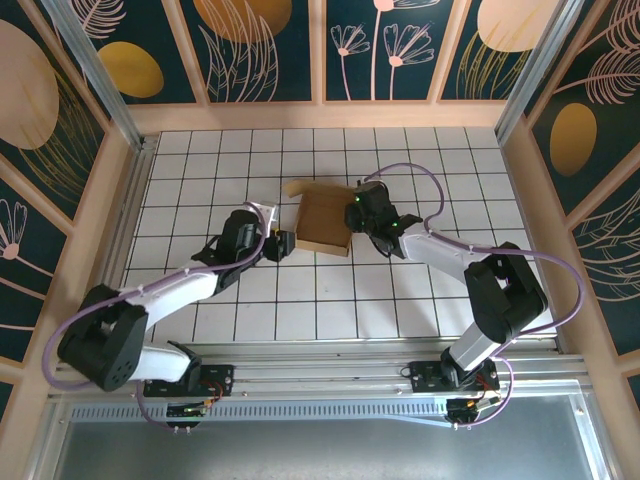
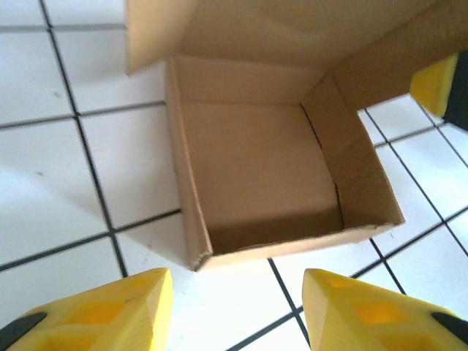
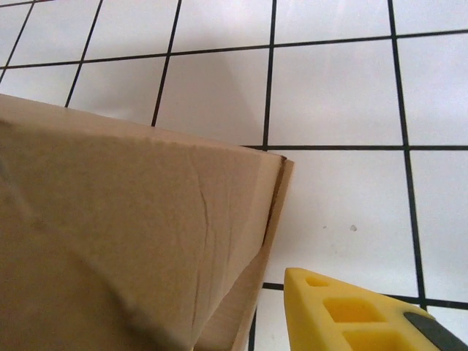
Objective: Fold the paper box
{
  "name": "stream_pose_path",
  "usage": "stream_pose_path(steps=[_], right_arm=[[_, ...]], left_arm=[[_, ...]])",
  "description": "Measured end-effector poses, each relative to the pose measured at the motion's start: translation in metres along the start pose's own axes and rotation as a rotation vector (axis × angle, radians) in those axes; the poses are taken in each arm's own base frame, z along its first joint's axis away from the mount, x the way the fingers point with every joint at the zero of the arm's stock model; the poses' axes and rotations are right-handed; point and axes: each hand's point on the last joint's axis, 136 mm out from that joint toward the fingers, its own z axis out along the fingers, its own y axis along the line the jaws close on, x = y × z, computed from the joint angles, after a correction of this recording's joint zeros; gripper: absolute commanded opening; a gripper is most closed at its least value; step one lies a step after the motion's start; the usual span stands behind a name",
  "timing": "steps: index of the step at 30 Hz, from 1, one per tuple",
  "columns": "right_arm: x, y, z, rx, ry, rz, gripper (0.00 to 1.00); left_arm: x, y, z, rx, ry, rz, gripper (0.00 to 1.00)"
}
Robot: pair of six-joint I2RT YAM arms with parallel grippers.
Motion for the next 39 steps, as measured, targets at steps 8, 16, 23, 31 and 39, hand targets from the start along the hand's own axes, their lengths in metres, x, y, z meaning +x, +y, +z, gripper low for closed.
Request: stream_pose_path(steps=[8,16,23,31,39], right_arm=[[-0.005,0.002,0.000,-0.007,-0.019,-0.036,0.25],[-0.004,0.002,0.000,-0.010,-0.017,-0.043,0.20],[-0.006,0.005,-0.001,-0.019,-0.016,-0.042,0.18],[-0.008,0.009,-0.002,-0.038,-0.013,-0.042,0.15],[-0.012,0.013,-0.003,-0.055,-0.017,-0.039,0.10]], left_arm=[[-0.057,0.024,-0.015,-0.055,-0.115,0.035,0.60],[-0.067,0.037,0.009,0.101,-0.060,0.193,0.64],[-0.053,0.032,0.041,0.195,0.007,0.404,0.69],[-0.074,0.044,0.062,0.137,-0.015,0.532,0.70],[-0.077,0.041,0.080,0.184,-0.011,0.564,0.56]])
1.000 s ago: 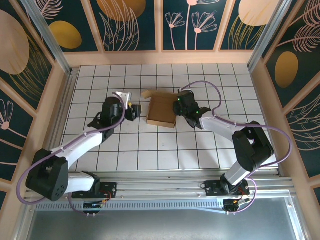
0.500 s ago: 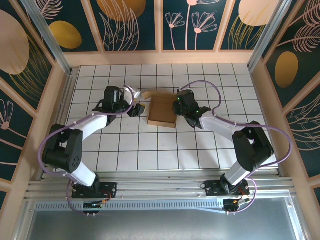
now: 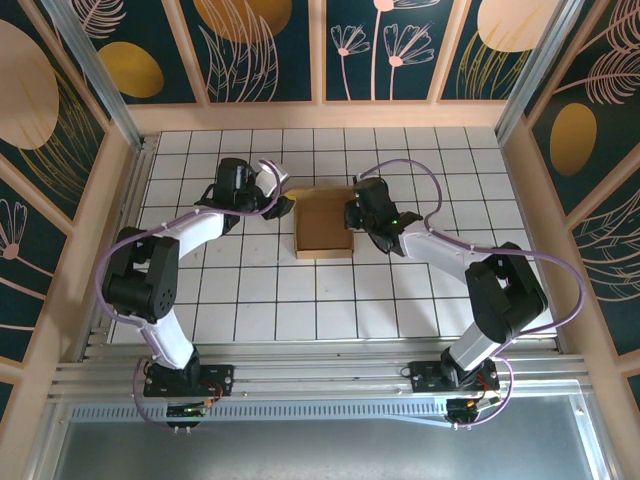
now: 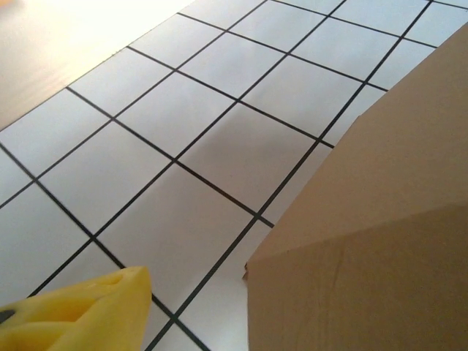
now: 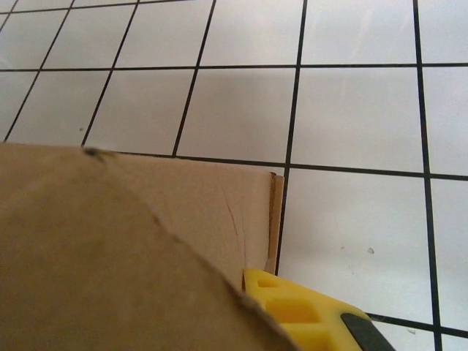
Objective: Fold the paper box
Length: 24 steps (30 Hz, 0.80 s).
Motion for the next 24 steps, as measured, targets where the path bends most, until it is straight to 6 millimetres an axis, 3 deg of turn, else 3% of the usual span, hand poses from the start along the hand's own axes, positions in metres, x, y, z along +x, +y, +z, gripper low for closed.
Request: stream_pose_path(steps=[4,14,18,24], right_arm=[[-0.001,0.000,0.000,0.000,-0.001,0.000,0.10],[-0.002,-0.003,-0.001,0.049,-0.023,-0.008,0.10],[-0.001,-0.003,-0.001,0.059,-0.025,-0.010,0.10],[-0.008,-0.003,-0.002,0.069,-0.040,-0.005,0.10]], left_arm=[[0.007,-0.004,0.005,0.024,0.015,-0.039,0.38],[0.013,-0.005,0.007,-0.007,0.050,-0.245,0.37],[0.015,-0.015,0.011,-0.004,0.075,-0.314,0.19],[0.004,-0.021,0.015,-0.029,0.105,-0.424,0.17]])
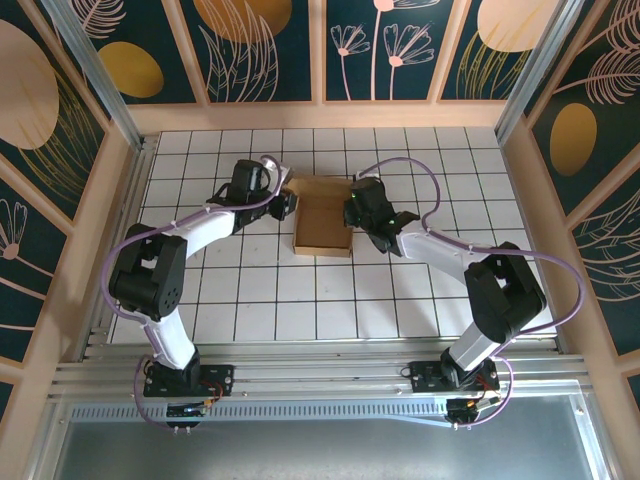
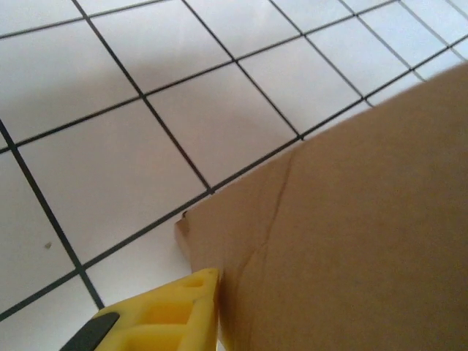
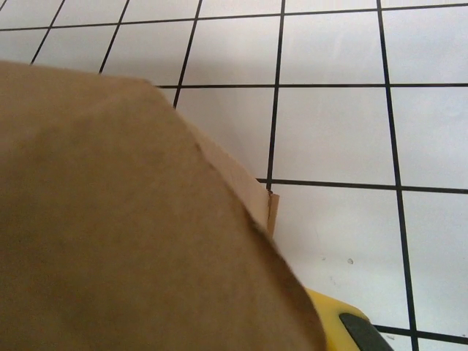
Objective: Fold the paper box
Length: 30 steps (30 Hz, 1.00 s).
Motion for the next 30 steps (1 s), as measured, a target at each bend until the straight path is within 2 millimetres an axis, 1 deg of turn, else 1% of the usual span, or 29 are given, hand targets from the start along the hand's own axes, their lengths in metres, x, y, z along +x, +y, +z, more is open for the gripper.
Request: stream_pose_path(steps=[2,4,9,19,23,25,28,30], right_arm=[[-0.001,0.000,0.000,0.001,-0.003,0.005,0.10],[-0.002,-0.001,0.000,0.007,-0.007,0.009,0.10],[0.001,-0.002,0.002,0.021,-0.001,0.010,0.10],[0.002,-0.003,0.003,0.028,-0.002,0.010,0.10],[0.003,-0.002,0.002,0.032,-0.003,0.006,0.10],[0.005,-0.001,0.002,0.031,-0.004,0.002,0.12],[0.016,-0.001,0.003,0.032,0.011,-0.009,0.14],[0.023,0.000,0.004,0.033,0.024,-0.017,0.17]], left_arm=[[-0.007,-0.004,0.001,-0.004,-0.006,-0.030,0.16],[-0.008,-0.006,0.004,-0.011,-0.003,-0.063,0.16],[0.004,-0.008,0.013,-0.009,0.033,-0.135,0.17],[0.010,-0.010,0.018,0.000,0.016,-0.171,0.23],[0.023,-0.009,0.020,0.003,0.029,-0.181,0.25],[0.031,-0.010,0.021,0.009,0.041,-0.188,0.31],[0.041,-0.014,0.021,0.023,0.061,-0.204,0.48],[0.050,-0.015,0.021,0.023,0.080,-0.210,0.49]])
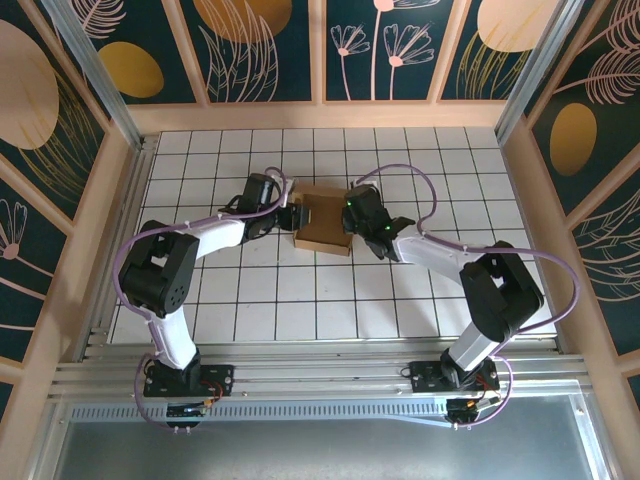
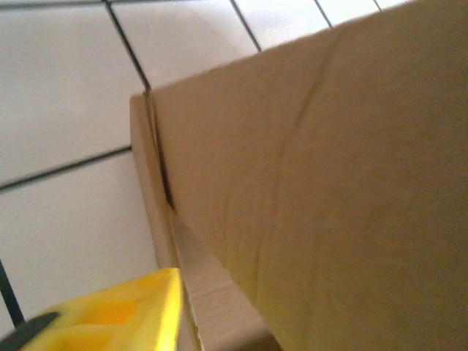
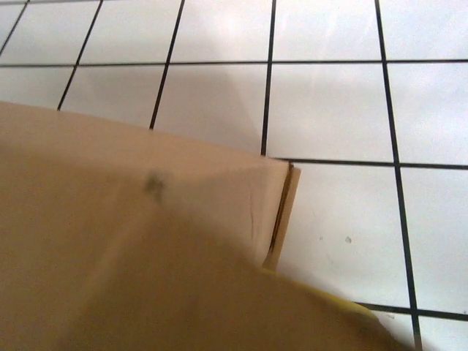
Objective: Fold the paper box
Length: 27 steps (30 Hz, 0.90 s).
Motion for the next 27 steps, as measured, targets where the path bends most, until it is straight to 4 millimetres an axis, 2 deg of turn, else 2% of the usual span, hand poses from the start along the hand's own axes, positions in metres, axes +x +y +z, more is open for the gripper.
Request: stream_pose_path(steps=[5,8,14,18,21,23,27], right_arm=[[0.011,0.003,-0.001,-0.009,0.006,-0.011,0.27],[0.014,0.007,-0.008,-0.024,-0.007,-0.021,0.36],[0.004,0.016,-0.030,-0.074,-0.068,-0.005,0.53],[-0.005,0.013,-0.046,-0.085,-0.106,0.007,0.74],[-0.015,0.018,-0.064,-0.116,-0.142,0.013,0.84],[-0.025,0.025,-0.081,-0.162,-0.173,0.013,0.84],[-0.049,0.044,-0.132,-0.299,-0.262,0.021,0.84]], left_arm=[[0.022,0.005,-0.003,-0.010,0.038,-0.019,0.50],[0.029,0.003,-0.011,-0.010,0.040,-0.026,0.57],[0.025,-0.007,-0.030,0.009,0.006,-0.032,0.68],[0.023,-0.015,-0.044,0.029,-0.021,-0.029,0.69],[0.027,-0.022,-0.060,0.050,-0.040,-0.029,0.69],[0.028,-0.031,-0.076,0.074,-0.065,-0.022,0.69],[0.016,-0.058,-0.121,0.129,-0.159,0.008,0.68]])
